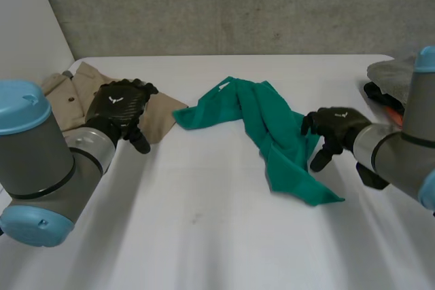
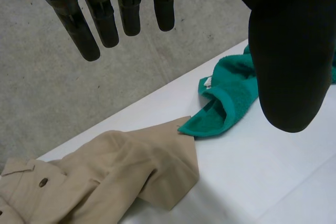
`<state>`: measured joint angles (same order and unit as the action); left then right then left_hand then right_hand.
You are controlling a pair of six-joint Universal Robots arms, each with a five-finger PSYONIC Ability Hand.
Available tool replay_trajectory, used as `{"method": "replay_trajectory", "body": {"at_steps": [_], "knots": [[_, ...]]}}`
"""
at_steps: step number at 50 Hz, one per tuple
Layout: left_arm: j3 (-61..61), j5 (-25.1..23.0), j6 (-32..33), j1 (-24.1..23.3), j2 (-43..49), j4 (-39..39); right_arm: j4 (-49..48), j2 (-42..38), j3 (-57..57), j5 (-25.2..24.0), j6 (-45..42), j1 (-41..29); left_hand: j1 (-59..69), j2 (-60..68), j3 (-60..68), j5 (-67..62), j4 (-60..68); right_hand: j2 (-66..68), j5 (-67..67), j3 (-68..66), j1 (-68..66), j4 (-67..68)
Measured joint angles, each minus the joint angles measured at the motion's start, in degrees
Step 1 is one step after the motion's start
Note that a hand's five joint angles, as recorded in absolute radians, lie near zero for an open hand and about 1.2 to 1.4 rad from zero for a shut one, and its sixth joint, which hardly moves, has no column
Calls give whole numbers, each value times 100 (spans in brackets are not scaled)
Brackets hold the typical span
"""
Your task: Fold the laundry.
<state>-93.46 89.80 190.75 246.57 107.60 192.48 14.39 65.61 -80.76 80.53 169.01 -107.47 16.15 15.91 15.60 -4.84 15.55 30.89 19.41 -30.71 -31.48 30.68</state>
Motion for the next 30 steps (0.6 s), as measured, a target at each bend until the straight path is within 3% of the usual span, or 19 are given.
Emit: {"method": "replay_trajectory", "body": {"at_steps": [14, 17, 19, 21, 26, 30], "knots": [[-247, -15, 11, -21, -6, 271, -536, -287, -731, 151, 915, -344, 0, -1, 0, 0, 0, -100, -42, 73, 101, -98], [-262, -12, 15, -18, -8, 300, -702, -452, -680, 270, 979, -393, 0, 0, 0, 0, 0, 865, 932, -794, -814, 787], [-263, -9, 21, -15, -6, 310, -843, -577, -615, 396, 1009, -437, 0, 0, 0, 0, 0, 2623, 2712, -2579, -2556, 2573], [-256, -6, 25, -15, -2, 315, -946, -645, -554, 497, 1019, -471, 0, 0, 0, 0, 0, 3525, 3600, -3480, -3354, 3464], [-184, -6, 35, -36, 42, 342, -1058, -604, -416, 702, 989, -569, -14, -47, -16, 16, -37, 3656, 3743, -3707, -3363, 3769], [-20, -19, 40, -80, 129, 409, -952, -81, -354, 682, 674, -661, -281, -278, -227, 184, -252, 3656, 3743, -3707, -3363, 3770]]}}
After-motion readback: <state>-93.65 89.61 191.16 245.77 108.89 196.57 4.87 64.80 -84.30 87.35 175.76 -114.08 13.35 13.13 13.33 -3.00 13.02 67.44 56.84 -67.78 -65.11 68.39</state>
